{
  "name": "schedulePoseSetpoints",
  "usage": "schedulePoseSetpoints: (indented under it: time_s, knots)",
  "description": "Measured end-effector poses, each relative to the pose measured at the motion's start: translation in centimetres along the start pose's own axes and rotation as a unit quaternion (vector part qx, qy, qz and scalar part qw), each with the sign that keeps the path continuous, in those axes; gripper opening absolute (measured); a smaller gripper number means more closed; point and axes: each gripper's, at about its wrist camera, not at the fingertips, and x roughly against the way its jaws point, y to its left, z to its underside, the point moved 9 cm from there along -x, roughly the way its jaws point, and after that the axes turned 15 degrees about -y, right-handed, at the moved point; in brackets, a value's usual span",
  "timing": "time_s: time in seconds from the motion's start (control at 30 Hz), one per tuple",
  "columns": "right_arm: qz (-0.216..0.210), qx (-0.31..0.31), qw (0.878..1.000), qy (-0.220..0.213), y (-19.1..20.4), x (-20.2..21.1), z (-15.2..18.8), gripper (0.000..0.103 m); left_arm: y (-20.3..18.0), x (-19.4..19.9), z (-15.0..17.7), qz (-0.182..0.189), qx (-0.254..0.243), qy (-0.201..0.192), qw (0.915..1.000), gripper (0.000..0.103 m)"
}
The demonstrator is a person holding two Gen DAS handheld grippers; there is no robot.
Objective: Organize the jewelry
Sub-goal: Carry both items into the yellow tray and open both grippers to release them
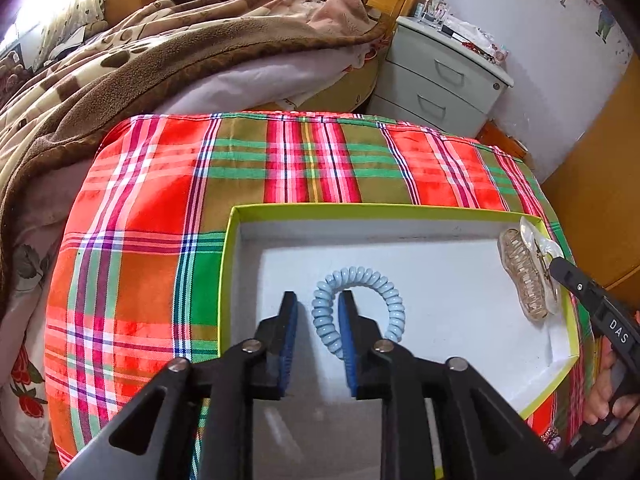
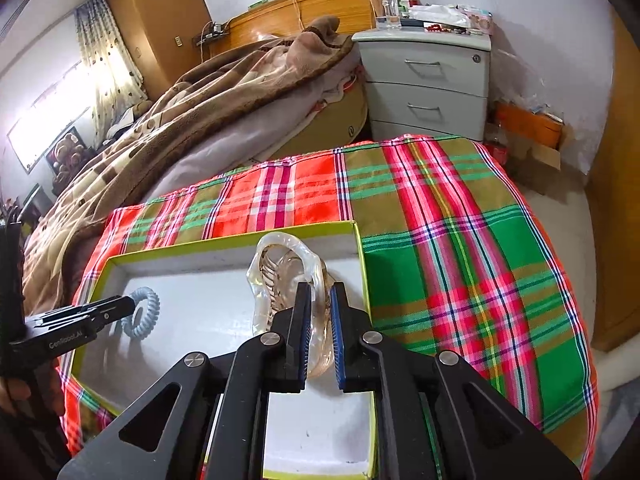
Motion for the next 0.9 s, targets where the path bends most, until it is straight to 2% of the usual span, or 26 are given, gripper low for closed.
schedulePoseSetpoints:
  time_s: [0.2, 0.47, 0.53, 0.6, 0.9]
  knots:
    - [0.002, 0.004, 1.0, -0.005, 0.2, 0.2, 0.0, 0.017, 0.0, 0.1, 0.0, -0.004, -0.003, 0.001, 1.0, 0.032]
    - [0.001, 0.001, 1.0, -0.023, 0.4, 1.6, -0.6, 0.02, 0.0, 1.9, -0.3, 0.002, 0.001, -0.014, 0.9999, 0.039]
    - [-0.002, -0.003, 1.0, -0.029, 0.5, 2.3, -0.8, 0.025, 0.1, 2.8, -0.4, 0.007, 0.003, -0.021, 0.9998, 0.041]
    - [-0.006, -0.007, 0.999, -0.038, 0.5, 3.3, -0.9, 0.037, 0.1, 3.8, -0.3, 0.014, 0.002, -0.028, 0.9995, 0.042]
    - [-0.016, -0.003, 0.998, -0.064, 0.6, 8.1, -0.3, 0.037, 0.6, 9.3, 0.6, 0.036, 0.02, -0.067, 0.9969, 0.043]
